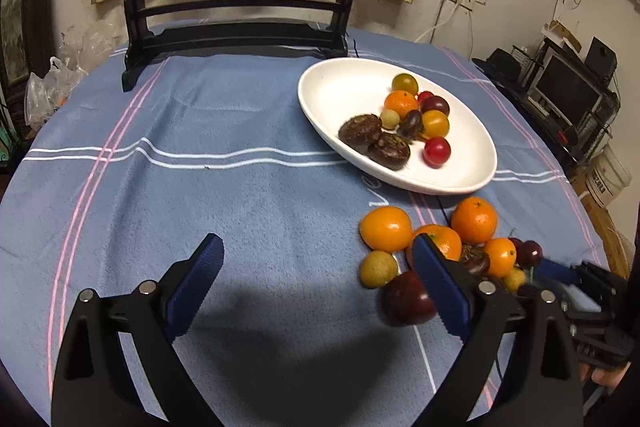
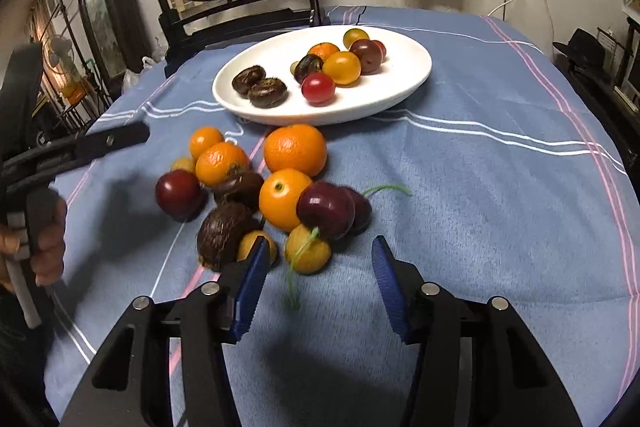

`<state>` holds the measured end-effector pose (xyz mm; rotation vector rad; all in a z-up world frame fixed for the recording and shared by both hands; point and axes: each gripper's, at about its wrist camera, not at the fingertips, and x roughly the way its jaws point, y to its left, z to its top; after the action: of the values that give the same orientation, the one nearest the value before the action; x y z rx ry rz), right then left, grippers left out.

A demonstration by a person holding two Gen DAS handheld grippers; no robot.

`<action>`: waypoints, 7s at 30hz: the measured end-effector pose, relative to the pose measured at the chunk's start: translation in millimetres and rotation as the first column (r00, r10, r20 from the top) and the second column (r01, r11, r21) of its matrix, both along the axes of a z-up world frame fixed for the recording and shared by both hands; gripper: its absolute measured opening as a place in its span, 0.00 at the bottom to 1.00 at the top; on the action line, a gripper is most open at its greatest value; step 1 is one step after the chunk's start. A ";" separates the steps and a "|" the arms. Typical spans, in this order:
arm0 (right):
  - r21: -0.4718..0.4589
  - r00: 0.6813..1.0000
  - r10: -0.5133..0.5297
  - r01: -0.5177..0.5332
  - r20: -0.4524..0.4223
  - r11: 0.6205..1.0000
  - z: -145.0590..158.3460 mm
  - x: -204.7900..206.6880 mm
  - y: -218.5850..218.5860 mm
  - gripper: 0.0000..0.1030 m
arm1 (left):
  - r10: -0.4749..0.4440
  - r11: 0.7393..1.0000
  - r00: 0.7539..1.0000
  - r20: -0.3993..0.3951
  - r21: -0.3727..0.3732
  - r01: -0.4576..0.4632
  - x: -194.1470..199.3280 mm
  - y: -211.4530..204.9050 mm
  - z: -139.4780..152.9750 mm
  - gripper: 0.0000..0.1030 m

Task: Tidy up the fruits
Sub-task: 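Grasp a dark red tomato with the left gripper while the right gripper grasps a dark cherry, then lower both held fruits onto the white plate and open both grippers, then grasp a small yellow fruit with the left gripper while the right gripper grasps another, then carry both yellow fruits onto the white plate and open both grippers, then grasp a tangerine with the left gripper while the right gripper grasps a yellow fruit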

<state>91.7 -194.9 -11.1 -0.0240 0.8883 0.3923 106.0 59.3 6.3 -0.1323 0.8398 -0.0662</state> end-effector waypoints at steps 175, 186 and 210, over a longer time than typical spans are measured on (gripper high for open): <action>0.117 0.996 -0.035 0.025 0.086 0.993 17.2 55.4 -5.8 0.53 | -0.117 0.991 0.993 0.029 -0.055 0.118 60.8 -67.5 13.6 0.73; 0.139 0.995 -0.066 0.055 0.071 0.989 9.0 20.4 -20.0 0.60 | -0.097 0.994 0.995 -0.006 -0.054 0.096 10.0 -32.0 -10.7 0.73; -0.092 0.985 0.170 -0.171 -0.015 0.981 -17.4 -7.5 49.3 0.26 | -0.079 0.997 0.996 -0.049 -0.018 0.078 8.0 -20.3 -19.9 0.73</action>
<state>84.2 -145.6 -28.5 -0.1860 0.9141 0.5106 114.1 39.0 -13.6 -0.1162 0.8938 -0.1442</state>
